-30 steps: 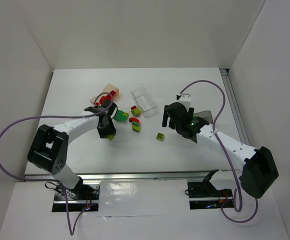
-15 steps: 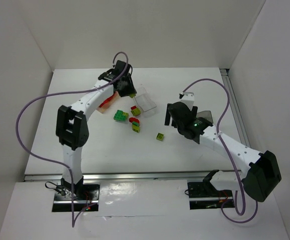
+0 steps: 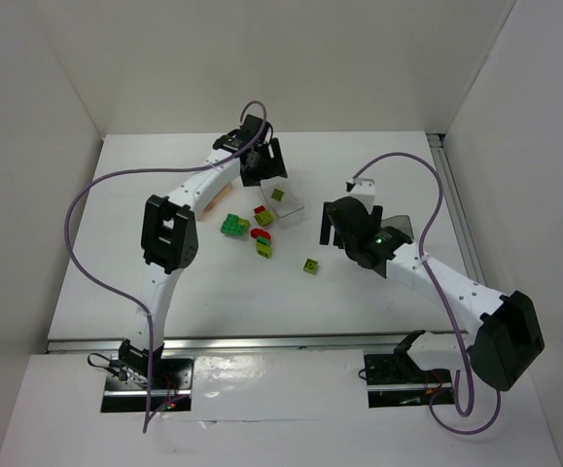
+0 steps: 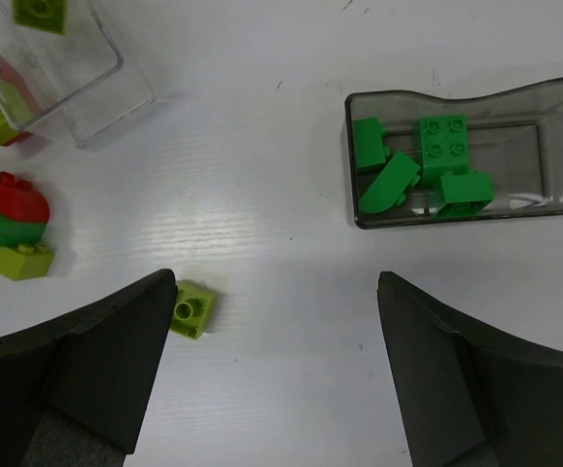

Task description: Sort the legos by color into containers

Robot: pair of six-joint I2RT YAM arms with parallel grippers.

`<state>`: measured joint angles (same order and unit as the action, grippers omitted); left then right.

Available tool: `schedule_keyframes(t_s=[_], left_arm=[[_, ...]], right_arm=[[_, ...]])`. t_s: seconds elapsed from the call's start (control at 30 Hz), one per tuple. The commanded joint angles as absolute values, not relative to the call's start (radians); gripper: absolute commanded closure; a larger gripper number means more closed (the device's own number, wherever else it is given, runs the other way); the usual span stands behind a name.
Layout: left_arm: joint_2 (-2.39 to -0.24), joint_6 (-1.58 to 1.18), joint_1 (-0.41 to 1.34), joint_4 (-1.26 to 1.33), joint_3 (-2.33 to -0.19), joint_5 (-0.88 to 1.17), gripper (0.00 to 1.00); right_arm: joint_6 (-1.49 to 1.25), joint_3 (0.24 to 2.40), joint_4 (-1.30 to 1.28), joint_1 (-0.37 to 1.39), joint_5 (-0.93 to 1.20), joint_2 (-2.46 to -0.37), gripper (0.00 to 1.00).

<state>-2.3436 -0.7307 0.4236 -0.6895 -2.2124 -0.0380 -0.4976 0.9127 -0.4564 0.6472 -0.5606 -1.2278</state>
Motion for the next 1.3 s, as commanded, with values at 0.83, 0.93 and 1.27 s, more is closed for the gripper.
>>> schedule_keyframes(t_s=[0.83, 0.93, 1.27], left_arm=[[-1.555, -0.683, 0.446, -0.644, -1.526, -0.126, 0.17], [-1.555, -0.683, 0.446, -0.644, -1.526, -0.126, 0.17], [-1.555, -0.683, 0.446, -0.644, -1.517, -0.135, 0.17]], right_arm=[[-0.571, 0.940, -0.284, 0.683, -0.245, -1.641, 0.18], [-0.595, 0.940, -0.293, 0.692, -0.255, -1.641, 0.24], [-0.644, 0.954, -0.337, 0.741, -0.328, -1.614, 0.56]])
